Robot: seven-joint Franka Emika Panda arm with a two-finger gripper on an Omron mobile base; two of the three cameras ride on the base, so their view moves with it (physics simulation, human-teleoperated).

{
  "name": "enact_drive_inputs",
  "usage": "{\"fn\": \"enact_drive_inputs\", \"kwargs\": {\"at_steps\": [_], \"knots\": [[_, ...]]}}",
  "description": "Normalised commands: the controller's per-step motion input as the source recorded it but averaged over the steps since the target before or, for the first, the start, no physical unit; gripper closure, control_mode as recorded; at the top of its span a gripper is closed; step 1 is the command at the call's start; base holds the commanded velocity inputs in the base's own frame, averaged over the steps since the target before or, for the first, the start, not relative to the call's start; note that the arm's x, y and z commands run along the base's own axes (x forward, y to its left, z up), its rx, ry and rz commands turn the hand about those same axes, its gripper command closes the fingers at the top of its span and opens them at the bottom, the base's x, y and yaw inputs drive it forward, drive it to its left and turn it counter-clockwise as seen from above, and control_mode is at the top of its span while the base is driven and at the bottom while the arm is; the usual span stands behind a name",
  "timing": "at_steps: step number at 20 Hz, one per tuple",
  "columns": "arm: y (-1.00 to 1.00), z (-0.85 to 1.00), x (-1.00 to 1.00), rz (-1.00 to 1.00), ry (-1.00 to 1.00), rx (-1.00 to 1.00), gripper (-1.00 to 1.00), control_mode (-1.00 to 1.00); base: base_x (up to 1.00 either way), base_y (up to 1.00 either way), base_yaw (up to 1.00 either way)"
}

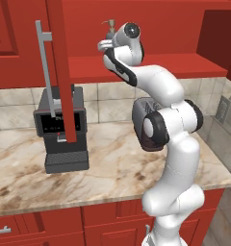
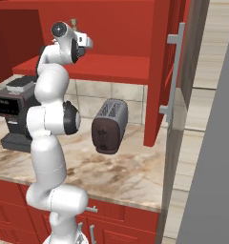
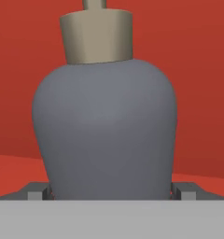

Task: Locate and retrieve the soap dispenser and soap dispenser from the cabinet. Place them next to the sink.

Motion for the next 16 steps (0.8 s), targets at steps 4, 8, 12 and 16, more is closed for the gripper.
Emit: {"fn": "enact_drive_inputs", "kwargs": {"at_steps": [4, 8, 12, 16], "knots": [[0.02, -0.02, 0.1, 0.0, 0.0, 0.0, 1.0, -1.0, 0.0, 0.0, 0.0], [0.0, -0.01, 0.0, 0.0, -0.01, 0.0, 1.0, -1.0, 0.0, 0.0, 0.0], [-0.01, 0.0, -0.16, -0.04, -0.01, 0.04, 1.0, -1.0, 0.0, 0.0, 0.0], [-0.09, 0.0, -0.41, -0.1, -0.05, 0.08, 1.0, -1.0, 0.0, 0.0, 0.0]]}}
